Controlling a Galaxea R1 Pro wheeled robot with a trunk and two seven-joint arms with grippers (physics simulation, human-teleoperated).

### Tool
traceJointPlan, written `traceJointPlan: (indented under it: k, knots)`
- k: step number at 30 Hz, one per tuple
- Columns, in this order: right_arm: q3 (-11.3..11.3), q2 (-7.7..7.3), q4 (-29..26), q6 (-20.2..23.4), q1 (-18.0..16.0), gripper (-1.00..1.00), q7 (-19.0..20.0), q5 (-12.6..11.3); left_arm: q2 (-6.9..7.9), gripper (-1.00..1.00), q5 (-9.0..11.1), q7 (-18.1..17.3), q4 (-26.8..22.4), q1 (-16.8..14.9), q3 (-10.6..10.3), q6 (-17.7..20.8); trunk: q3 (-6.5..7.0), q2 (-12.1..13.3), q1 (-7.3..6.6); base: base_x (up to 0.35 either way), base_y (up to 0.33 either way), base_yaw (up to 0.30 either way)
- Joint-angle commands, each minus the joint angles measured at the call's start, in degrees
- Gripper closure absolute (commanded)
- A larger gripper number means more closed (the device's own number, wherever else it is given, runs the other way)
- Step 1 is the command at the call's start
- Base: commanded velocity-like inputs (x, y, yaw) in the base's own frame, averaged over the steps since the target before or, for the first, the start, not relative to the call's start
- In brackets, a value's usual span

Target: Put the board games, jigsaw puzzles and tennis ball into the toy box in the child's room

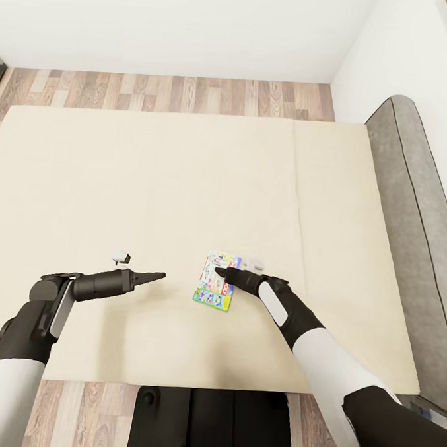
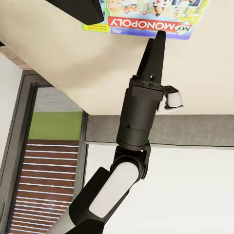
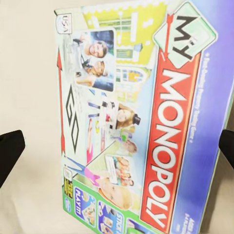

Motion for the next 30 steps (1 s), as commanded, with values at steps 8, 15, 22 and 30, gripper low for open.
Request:
traceJointPlan:
  k: [8,15,22,30]
  knots:
    - [0.09,-0.01,-0.03,0.22,-0.05,-1.0,0.13,-0.11,0.01,-1.0,0.12,-0.12,-0.03,-0.01,0.0,0.55,-0.06,-0.09,0.03,0.0,0.0,0.0]
    - [0.12,-0.48,-0.03,0.1,-0.02,-1.0,0.38,-0.11,0.01,-1.0,0.12,-0.1,-0.01,-0.01,0.0,0.55,-0.06,-0.09,0.03,0.0,0.0,0.0]
    - [0.13,-0.87,-0.03,0.07,-0.02,-1.0,0.58,-0.11,0.01,-1.0,0.12,-0.1,-0.02,-0.01,0.0,0.55,-0.06,-0.09,0.03,0.0,0.0,0.0]
    - [0.13,-1.06,0.01,0.06,-0.02,-1.0,0.64,-0.11,0.01,-1.0,0.12,-0.1,-0.01,-0.01,0.0,0.55,-0.06,-0.09,0.03,0.0,0.0,0.0]
